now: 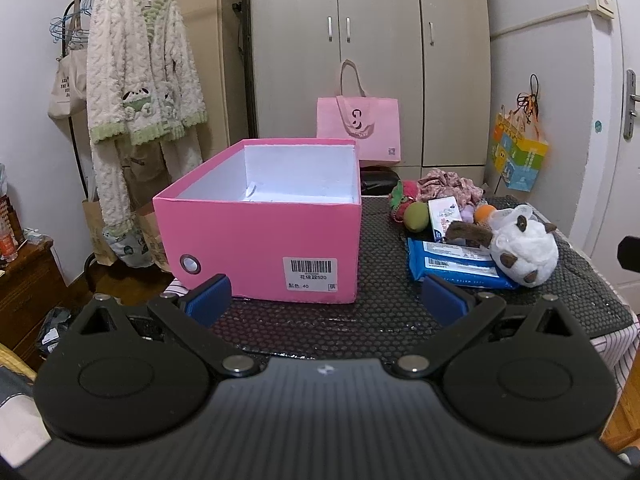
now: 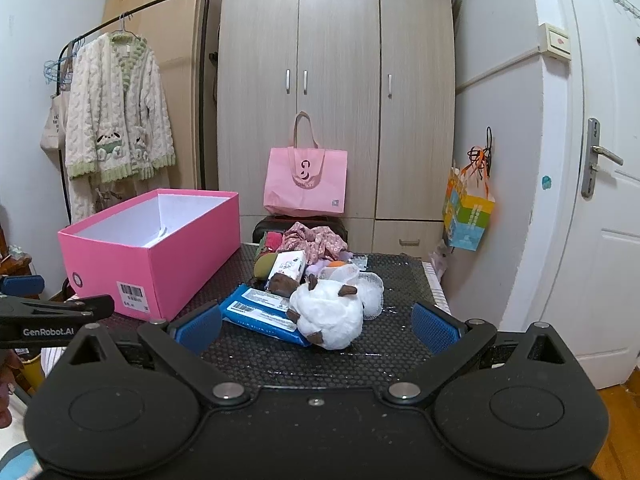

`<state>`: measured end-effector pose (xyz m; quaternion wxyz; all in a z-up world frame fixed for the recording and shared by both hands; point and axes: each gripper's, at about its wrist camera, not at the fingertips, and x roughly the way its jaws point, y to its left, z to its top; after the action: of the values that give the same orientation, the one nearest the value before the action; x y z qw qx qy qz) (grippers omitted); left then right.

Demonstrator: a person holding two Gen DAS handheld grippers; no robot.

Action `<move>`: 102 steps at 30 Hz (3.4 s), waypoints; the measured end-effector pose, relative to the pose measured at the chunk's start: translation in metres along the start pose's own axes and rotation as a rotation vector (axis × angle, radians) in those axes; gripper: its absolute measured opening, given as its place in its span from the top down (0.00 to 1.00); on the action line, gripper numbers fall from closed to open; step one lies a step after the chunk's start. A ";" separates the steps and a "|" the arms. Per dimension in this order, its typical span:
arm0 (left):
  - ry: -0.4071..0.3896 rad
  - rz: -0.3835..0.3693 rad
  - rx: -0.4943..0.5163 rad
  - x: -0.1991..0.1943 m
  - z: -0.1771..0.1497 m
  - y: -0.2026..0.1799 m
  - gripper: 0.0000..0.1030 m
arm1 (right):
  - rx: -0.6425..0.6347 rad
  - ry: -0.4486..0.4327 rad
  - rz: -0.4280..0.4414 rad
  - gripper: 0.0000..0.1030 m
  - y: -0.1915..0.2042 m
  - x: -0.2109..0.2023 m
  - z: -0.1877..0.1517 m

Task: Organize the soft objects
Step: 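Move the right gripper toward the white plush sheep on the table, then close the right gripper on the white plush sheep, then lift the plush sheep with the right gripper and carry it over the pink box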

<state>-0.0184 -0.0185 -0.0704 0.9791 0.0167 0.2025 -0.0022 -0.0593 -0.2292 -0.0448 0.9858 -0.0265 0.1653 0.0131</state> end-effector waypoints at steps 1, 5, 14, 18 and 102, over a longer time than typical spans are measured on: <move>0.001 0.000 0.000 0.000 0.000 0.000 0.00 | -0.002 0.001 -0.001 0.00 0.000 0.001 0.000; 0.020 -0.007 -0.001 0.002 0.000 0.001 0.00 | -0.003 0.001 -0.003 0.00 0.000 0.002 -0.001; 0.046 -0.036 -0.038 0.013 0.014 0.009 0.00 | 0.003 -0.088 0.024 0.00 -0.020 0.010 -0.003; 0.043 -0.075 -0.031 0.023 0.029 0.008 0.00 | 0.011 -0.089 0.059 0.00 -0.035 0.023 -0.007; 0.334 -0.635 0.081 0.078 0.048 -0.044 0.42 | -0.120 0.207 0.367 0.40 0.013 0.094 0.004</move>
<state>0.0719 -0.0642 -0.0592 0.8816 -0.0084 0.3544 -0.3115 0.0301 -0.2145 -0.0727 0.9413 -0.0559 0.2666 0.1992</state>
